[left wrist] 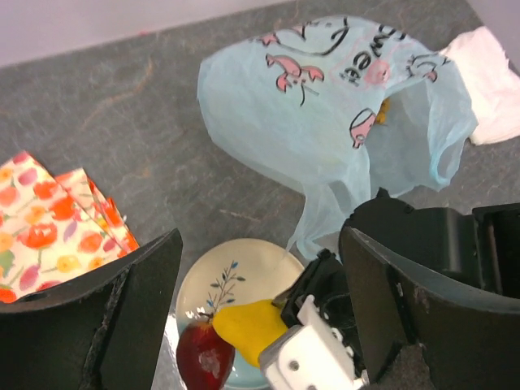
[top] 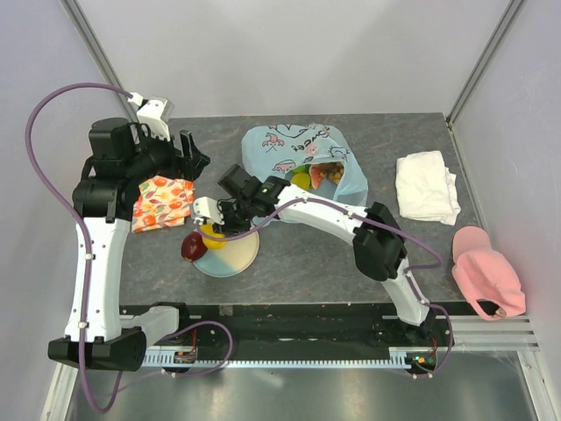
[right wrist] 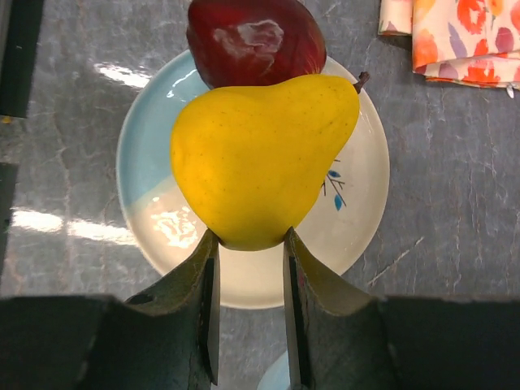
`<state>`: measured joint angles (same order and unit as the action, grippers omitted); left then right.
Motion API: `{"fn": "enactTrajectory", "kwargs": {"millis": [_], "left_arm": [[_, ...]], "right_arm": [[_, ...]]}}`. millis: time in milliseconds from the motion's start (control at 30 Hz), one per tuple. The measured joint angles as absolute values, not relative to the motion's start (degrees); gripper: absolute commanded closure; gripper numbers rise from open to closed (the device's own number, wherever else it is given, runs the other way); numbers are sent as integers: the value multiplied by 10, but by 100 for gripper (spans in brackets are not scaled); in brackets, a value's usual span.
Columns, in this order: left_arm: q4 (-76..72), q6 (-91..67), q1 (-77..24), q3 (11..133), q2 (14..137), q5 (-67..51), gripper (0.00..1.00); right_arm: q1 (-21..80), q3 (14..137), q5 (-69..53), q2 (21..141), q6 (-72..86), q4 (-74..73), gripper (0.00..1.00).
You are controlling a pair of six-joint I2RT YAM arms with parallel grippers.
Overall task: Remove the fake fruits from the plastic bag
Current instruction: Place the fake fruit on the plate.
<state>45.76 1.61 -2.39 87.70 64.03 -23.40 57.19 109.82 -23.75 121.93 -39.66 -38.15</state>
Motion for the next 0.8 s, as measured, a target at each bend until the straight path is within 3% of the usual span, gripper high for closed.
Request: {"fn": "enactTrajectory", "kwargs": {"millis": [567, 667, 800], "left_arm": [[475, 15, -4, 865, 659, -277, 14], [474, 15, -4, 863, 661, -281, 14], [475, 15, -4, 858, 663, -291, 14]], "right_arm": [[569, 1143, -178, 1319, -444, -358, 78], [569, 1145, -173, 1323, -443, -341, 73], [569, 1145, -166, 1329, -438, -316, 53]]}}
